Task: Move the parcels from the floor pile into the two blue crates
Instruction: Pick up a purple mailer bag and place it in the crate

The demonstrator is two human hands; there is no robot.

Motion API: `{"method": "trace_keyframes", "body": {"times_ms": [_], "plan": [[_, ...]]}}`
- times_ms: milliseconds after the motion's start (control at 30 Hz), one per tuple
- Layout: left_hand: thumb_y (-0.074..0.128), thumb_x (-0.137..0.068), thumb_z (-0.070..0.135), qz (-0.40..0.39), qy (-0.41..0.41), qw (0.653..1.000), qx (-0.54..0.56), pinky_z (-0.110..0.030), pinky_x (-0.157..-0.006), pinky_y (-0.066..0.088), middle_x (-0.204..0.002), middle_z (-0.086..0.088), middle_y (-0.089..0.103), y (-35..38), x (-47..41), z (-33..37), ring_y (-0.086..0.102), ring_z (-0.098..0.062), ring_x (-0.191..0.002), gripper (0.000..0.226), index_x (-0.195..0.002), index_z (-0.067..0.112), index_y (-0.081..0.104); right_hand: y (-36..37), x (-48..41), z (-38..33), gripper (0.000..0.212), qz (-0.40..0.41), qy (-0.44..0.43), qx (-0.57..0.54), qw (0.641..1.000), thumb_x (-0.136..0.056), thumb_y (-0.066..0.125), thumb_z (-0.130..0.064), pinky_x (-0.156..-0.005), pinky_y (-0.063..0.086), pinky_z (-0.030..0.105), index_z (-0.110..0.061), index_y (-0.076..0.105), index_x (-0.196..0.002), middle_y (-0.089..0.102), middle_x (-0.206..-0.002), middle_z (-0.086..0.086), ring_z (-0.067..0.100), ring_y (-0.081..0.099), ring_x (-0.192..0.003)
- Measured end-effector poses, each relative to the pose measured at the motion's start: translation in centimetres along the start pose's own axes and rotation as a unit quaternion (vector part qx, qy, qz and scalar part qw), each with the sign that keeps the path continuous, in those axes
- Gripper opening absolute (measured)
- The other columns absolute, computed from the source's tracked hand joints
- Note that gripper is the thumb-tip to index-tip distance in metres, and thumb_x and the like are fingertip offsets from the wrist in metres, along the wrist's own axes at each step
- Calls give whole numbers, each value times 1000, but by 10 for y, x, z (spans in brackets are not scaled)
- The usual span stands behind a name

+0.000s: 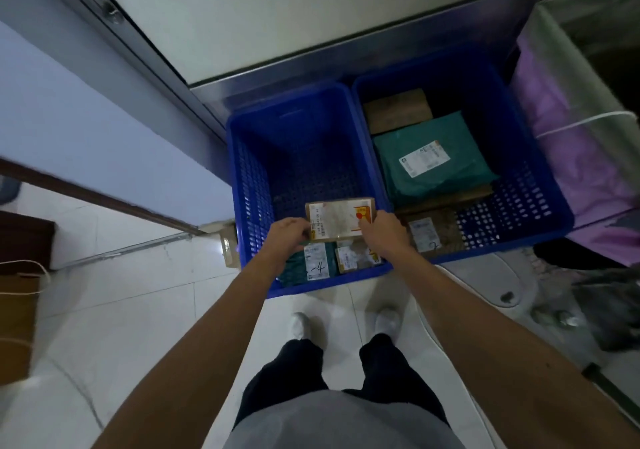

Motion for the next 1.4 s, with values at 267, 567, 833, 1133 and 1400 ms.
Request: {"method": "trace_keyframes", "body": {"times_ms": [267,567,833,1133,1400], "plan": [[60,-95,23,-11,-37,999,-23,-40,-96,53,-107,-7,72,13,-44,-18,68,-19,-100,18,-97,10,71,10,-34,2,48,-33,5,66,997,-97,48,-40,-83,42,37,-3,51,-128,48,-130,17,35,55,-108],[65,-89,33,-17,-86,996,-12,-44,-95,51,-93,-5,62,27,-130,-65,64,-26,-98,21,-78,17,58,53,-82,-6,51,-2,10,152,988,-97,52,-35,-75,36,35,-1,38,-134,36,-138,19,39,53,-111],[64,-82,29,-46,-99,993,-39,-37,-82,52,-87,-10,56,46,-217,-101,56,-21,-81,21,-86,10,57,104,-140,11,89,6,-14,254,967,-98,51,-37,-73,43,38,-20,-13,-158,31,-146,25,38,58,-104],[58,-80,23,-79,-115,988,-65,-31,-66,34,-78,-5,44,77,-270,-134,44,-20,-69,17,-78,13,44,149,-195,41,82,-71,25,363,929,-103,43,-36,-90,47,43,-20,-16,-158,12,-159,31,44,48,-128],[58,-82,35,-148,-106,977,-109,-33,-70,38,-89,-4,50,114,-276,-170,52,-21,-80,27,-94,12,50,178,-203,82,83,-138,54,423,894,-101,48,-38,-91,48,42,-22,-11,-159,0,-161,27,41,46,-130]]}}
Point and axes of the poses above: each hand's wrist, its own x-axis away from the middle knuckle, its own y-axis out of the palm, z = x × y, the point moved 10 cm from there along -x, towards the middle knuckle
